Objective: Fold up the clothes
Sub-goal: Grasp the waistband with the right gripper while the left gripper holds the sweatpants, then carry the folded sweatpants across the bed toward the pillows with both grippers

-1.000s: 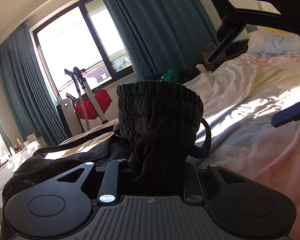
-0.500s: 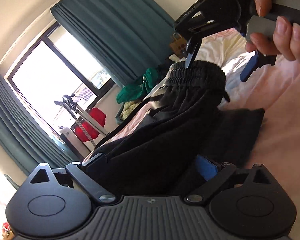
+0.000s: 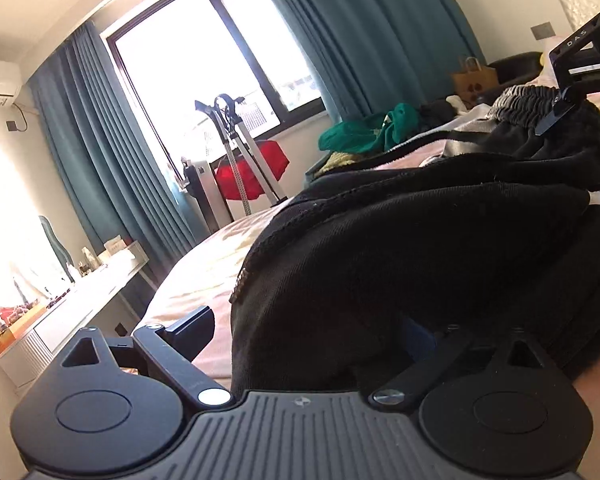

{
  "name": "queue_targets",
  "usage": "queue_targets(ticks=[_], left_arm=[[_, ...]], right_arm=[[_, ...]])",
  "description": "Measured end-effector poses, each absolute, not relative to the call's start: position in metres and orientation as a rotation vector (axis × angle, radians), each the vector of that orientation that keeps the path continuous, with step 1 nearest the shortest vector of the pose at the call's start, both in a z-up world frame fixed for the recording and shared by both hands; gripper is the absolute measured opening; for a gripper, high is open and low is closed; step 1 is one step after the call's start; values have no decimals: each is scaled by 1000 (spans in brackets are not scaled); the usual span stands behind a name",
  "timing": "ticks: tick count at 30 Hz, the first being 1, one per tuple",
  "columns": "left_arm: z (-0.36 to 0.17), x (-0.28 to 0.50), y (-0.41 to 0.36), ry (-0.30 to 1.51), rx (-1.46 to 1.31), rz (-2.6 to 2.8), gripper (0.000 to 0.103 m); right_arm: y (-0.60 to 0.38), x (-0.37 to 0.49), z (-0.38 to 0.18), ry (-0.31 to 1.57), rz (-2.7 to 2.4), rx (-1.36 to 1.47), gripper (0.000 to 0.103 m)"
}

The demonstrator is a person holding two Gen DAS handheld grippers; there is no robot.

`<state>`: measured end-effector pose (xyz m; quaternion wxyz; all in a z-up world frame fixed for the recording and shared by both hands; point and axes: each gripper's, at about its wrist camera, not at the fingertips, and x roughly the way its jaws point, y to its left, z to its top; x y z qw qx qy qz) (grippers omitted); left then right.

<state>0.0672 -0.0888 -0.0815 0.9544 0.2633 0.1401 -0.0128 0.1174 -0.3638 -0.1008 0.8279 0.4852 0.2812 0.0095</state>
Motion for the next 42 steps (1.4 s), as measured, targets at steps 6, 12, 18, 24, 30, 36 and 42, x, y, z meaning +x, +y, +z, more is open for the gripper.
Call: queue_targets(ticks=[6, 12, 18, 24, 30, 36, 42], left_arm=[[-75, 44, -91, 196, 631, -105, 42], [-66, 35, -79, 235, 663, -184, 3], [-64, 28, -69, 287, 676, -265, 4], [-46, 1, -68, 286, 636, -264, 8], [2, 9, -72, 316, 393, -280, 19], [16, 103, -75, 401, 185, -174, 21], [-18, 124, -76, 505, 202, -160, 16]], right_arm=[[-352, 104, -72, 438, 22, 900, 47], [-364, 95, -84, 470, -35, 951, 46], [-360, 92, -118, 617, -137, 955, 46], [-353, 92, -106, 607, -150, 903, 46], [-350, 94, -102, 589, -169, 883, 46], [-353, 94, -100, 586, -142, 875, 46], [-353, 96, -99, 584, -123, 863, 46]])
